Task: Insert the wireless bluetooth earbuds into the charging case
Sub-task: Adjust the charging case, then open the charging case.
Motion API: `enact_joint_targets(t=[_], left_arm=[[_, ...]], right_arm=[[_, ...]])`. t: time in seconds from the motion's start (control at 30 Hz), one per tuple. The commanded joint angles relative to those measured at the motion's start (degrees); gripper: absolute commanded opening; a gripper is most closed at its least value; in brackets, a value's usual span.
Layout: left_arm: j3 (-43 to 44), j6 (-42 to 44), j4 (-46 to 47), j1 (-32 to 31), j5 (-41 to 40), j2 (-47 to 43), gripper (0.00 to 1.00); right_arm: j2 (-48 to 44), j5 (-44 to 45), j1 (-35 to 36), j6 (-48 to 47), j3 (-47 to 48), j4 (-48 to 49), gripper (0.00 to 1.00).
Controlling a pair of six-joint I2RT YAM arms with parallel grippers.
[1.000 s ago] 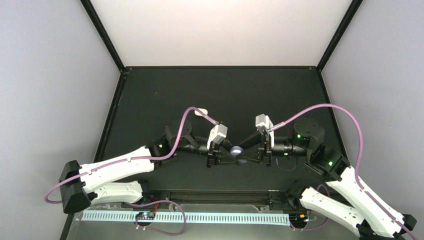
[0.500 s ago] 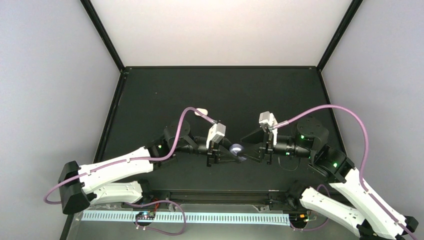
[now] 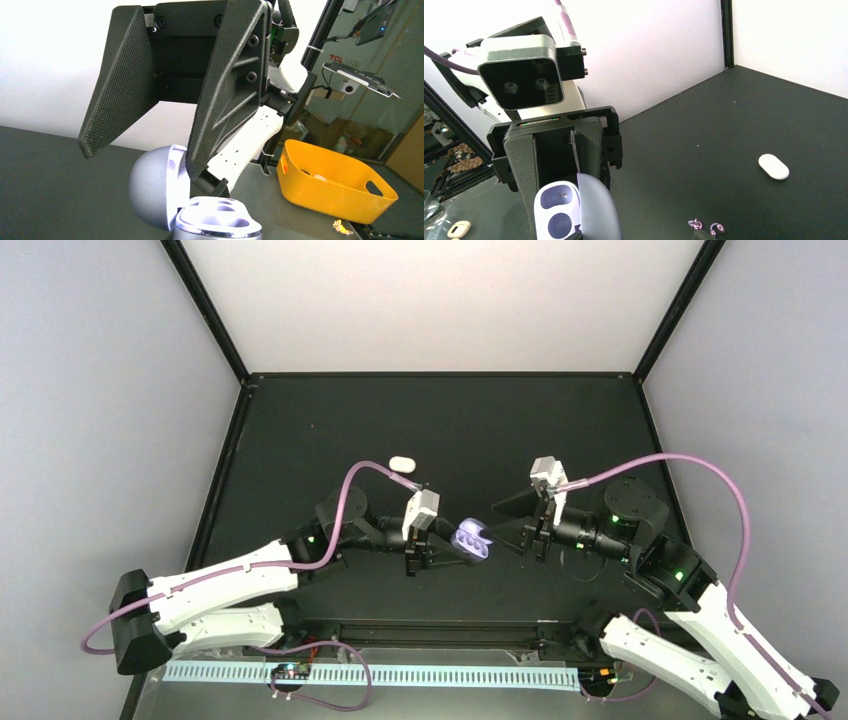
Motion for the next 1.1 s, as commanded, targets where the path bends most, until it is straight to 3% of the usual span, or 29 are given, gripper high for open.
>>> enact_joint_targets(t=[0.0, 0.2, 0.67, 0.77, 0.87, 1.07], left_arm=[[-0.3, 1.2, 2.6, -0.4, -0.9, -1.5, 0.01], [-0.4, 1.5, 3.0, -0.4, -1.0, -1.8, 0.02], [0.0, 1.1, 4.0, -0.4, -0.9, -1.6, 0.02], [0.2, 0.8, 3.9, -0.4, -1.1, -1.3, 0.10], [0.3, 0.3, 4.1, -0.4, -1.1, -0.9, 0.24], [0.4, 0.0, 4.1, -0.4, -1.3, -0.5, 0.39]], right_arm=[[-0.8, -2.4, -0.2, 1.5, 1.4, 1.7, 0.54], [2.0, -9.4, -0.1, 2.6, 2.5, 2.6, 0.49], [3.8, -9.9, -0.1, 0.6, 2.7, 2.0, 0.15], [3.5, -10.5, -0.1, -0.1, 3.1, 1.6, 0.10], [3.4, -10.4, -0.1, -0.9, 3.6, 1.0, 0.06], [3.2, -10.2, -0.2, -2.1, 4.4, -0.3, 0.01]])
